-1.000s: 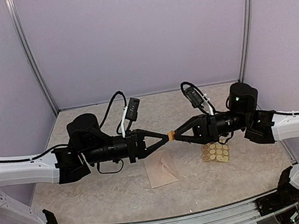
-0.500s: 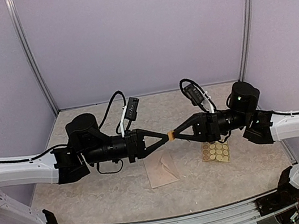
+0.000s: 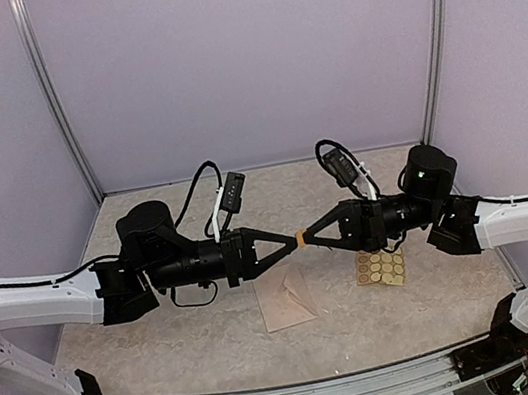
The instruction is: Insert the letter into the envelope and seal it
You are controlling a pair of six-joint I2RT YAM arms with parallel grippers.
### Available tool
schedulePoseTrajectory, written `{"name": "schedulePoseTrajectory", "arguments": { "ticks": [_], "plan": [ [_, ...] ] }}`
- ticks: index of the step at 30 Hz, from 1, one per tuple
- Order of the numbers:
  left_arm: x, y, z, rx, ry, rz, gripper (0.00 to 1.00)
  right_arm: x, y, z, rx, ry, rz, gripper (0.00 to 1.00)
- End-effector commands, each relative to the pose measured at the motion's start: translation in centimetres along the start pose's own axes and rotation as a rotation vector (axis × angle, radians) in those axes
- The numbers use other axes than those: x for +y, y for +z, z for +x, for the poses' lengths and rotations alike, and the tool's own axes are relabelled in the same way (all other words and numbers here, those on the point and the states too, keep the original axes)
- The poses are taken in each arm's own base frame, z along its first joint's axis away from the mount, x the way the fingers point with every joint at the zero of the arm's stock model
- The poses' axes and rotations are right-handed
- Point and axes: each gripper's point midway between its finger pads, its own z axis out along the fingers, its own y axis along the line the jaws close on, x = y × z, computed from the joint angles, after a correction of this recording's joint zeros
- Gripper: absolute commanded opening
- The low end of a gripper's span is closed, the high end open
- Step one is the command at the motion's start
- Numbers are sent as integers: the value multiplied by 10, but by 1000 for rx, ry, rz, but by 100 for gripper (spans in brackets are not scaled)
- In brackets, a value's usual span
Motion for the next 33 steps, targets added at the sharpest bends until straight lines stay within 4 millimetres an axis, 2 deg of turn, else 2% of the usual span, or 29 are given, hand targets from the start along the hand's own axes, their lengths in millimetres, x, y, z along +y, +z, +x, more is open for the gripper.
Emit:
{"name": "schedulePoseTrajectory", "arguments": {
  "ticks": [1,5,11,16,19,20,21,24,26,29,30,31,32,33],
  "plan": [
    [1,-2,1,-9,3,-15,4,-8,-1,-11,-48,-34,81,0],
    [1,-3,1,-11,1,-15,21,-18,-1,-5,-26,-9,126,0],
    [2,-3,2,-7,-2,-16,30,-20,-2,-8,-44,-14,148,0],
    [3,-3,2,-7,-4,-19,34,-20,-3,-8,-44,-13,156,0],
    [8,-5,1,-17,2,-51,43,-23,-5,-9,-51,-15,178,0],
    [14,-7,0,-28,4,-85,50,-26,-7,-10,-56,-14,206,0],
    [25,-11,0,-36,4,-131,51,-30,-11,-12,-66,-22,247,0],
    [59,-21,-3,-43,-25,-247,50,-52,-27,-13,-85,-3,406,0],
    [77,-21,-1,-27,-34,-283,48,-66,-39,-11,-91,16,500,0],
    [98,-10,1,13,-30,-306,45,-83,-58,-5,-104,51,610,0],
    [110,-4,10,47,-35,-325,45,-88,-63,-4,-111,61,636,0],
    [114,3,5,58,-24,-329,44,-92,-67,0,-113,74,657,0],
    [131,11,15,96,-30,-359,43,-95,-70,2,-114,82,672,0],
    [139,17,17,120,-30,-375,42,-97,-73,4,-115,90,685,0]
  ]
}}
